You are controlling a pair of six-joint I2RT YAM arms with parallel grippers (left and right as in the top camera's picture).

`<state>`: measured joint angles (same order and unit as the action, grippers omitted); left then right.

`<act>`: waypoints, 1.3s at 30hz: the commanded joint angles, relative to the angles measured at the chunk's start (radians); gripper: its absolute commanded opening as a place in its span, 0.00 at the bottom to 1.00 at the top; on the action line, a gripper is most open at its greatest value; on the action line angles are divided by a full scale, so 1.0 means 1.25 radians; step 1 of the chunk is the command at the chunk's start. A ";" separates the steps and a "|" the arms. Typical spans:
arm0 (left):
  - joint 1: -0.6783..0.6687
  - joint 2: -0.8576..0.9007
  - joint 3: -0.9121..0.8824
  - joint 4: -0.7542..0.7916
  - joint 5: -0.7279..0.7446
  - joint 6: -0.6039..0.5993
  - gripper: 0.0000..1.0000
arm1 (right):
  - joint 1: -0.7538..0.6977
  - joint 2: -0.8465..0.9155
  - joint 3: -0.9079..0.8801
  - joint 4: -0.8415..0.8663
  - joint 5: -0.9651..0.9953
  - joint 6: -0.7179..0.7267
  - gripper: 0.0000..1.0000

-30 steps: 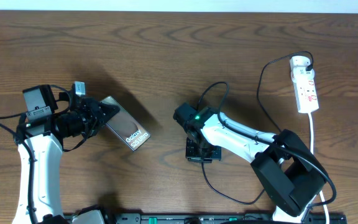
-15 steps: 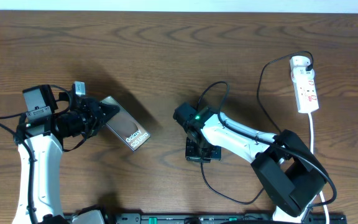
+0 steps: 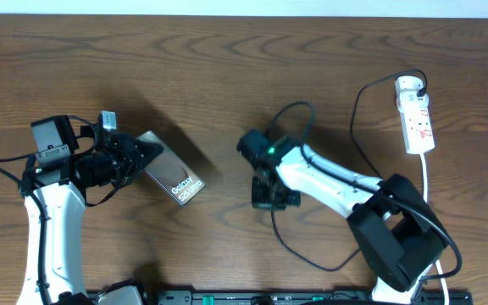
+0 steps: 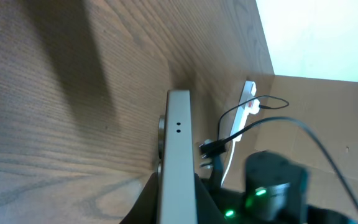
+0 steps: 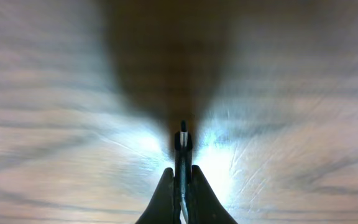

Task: Plug charger to phone and switch on socket
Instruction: 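Lift the connector with the right gripper toward the phone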

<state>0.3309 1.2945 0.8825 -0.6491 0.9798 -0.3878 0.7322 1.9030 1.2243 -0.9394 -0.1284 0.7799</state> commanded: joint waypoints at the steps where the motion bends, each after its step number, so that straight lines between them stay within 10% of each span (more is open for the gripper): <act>1: -0.003 -0.005 0.001 -0.002 0.016 0.008 0.07 | -0.030 -0.050 0.087 -0.019 0.011 -0.088 0.01; 19: -0.003 -0.005 0.001 0.002 0.018 0.008 0.07 | -0.232 -0.161 0.312 -0.213 -1.008 -0.802 0.01; 39: 0.000 -0.005 0.001 0.388 0.324 -0.056 0.08 | -0.234 0.118 0.311 -0.137 -1.148 -0.840 0.01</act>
<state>0.3309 1.2945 0.8757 -0.1902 1.3090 -0.4320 0.4416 2.0315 1.6047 -1.1088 -1.4937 -0.2512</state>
